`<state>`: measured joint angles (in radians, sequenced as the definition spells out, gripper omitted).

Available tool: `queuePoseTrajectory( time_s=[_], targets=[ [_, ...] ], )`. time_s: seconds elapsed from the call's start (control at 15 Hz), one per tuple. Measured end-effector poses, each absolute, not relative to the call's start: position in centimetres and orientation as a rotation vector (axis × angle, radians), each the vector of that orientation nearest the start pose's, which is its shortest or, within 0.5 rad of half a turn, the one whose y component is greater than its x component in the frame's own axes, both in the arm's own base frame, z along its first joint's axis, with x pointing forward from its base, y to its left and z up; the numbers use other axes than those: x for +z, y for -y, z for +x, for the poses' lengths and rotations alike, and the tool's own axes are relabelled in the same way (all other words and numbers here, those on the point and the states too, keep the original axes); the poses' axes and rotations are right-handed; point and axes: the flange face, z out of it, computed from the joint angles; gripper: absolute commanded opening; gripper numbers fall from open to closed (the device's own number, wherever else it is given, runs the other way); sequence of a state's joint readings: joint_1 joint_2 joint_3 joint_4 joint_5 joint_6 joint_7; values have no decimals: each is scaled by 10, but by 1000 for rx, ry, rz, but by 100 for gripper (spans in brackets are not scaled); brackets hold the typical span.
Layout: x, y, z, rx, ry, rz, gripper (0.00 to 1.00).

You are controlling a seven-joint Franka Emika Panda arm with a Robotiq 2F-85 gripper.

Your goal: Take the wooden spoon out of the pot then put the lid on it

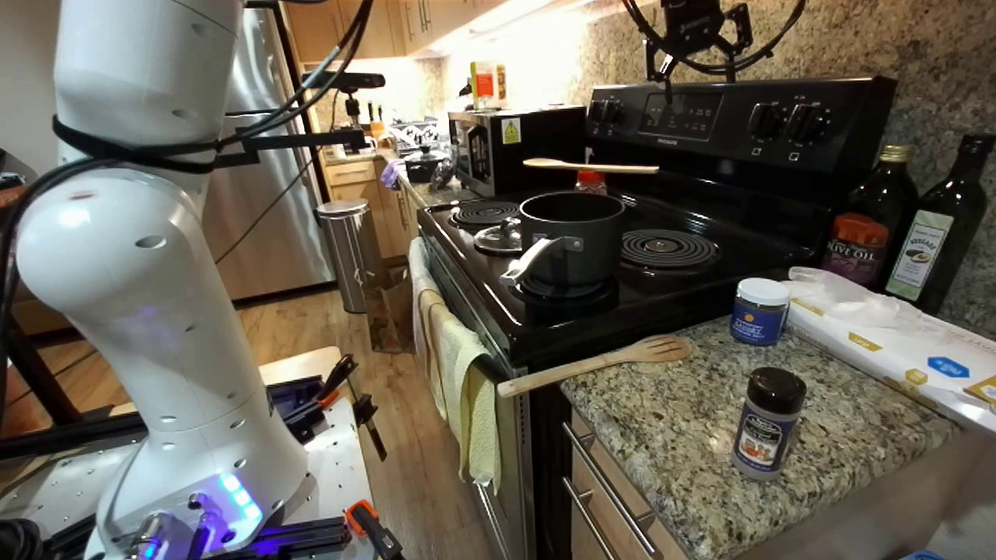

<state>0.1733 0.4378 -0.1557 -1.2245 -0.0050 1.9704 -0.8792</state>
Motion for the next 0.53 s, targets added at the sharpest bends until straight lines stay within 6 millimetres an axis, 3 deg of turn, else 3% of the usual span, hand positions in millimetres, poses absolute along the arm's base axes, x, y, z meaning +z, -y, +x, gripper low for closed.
queuePoseTrajectory(
  time_s=[0.27,0.53],
  targets=[
    [572,-21,674,-397,1230,-3117,100],
    [579,-31,625,-380,1281,-3053,100]
  ],
)
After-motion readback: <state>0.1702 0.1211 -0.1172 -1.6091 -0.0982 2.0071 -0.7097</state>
